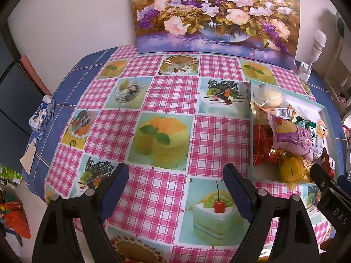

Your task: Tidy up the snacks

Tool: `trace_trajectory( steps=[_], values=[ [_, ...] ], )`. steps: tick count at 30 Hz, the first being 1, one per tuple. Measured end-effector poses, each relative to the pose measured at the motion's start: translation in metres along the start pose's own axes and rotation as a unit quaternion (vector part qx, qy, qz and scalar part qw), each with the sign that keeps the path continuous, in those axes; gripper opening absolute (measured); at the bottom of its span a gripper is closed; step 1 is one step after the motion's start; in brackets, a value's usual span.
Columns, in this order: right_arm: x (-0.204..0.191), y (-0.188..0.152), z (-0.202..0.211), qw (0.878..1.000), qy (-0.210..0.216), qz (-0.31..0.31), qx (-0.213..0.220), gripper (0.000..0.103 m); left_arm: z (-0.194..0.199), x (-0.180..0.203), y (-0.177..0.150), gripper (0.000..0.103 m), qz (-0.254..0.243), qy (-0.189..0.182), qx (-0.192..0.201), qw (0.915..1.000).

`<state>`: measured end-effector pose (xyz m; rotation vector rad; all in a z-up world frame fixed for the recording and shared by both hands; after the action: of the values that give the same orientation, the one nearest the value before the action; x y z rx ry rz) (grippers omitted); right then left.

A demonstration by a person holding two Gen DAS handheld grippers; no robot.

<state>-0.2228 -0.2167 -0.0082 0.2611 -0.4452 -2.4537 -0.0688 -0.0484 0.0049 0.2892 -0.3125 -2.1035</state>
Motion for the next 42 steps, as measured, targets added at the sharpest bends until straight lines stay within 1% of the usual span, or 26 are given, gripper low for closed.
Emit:
trace_trajectory(
  steps=[14,42],
  values=[
    [-0.0068,0.0011,-0.0019,1.000,-0.007,0.019,-0.005,0.103,-0.0028,-0.0022,0.0033,0.088,0.000,0.007,-0.006,1.0000],
    [-0.0090,0.0008,-0.0015,1.000,-0.007,0.023,-0.005,0.103,-0.0019,-0.0021,0.0042,0.088,0.000,0.004,-0.005,1.0000]
  ],
)
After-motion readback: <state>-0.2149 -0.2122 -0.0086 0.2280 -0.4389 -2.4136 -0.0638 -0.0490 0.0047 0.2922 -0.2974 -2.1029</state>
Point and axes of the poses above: each gripper's, at about its wrist camera, not at the fingertips, and z roughly against the way its jaws point, x to its right, y to its top, the point moved 4 cm from there along -z, roughly the way its jaws point, and after that the axes turned 10 degrees about -x, right-handed, at the moved point
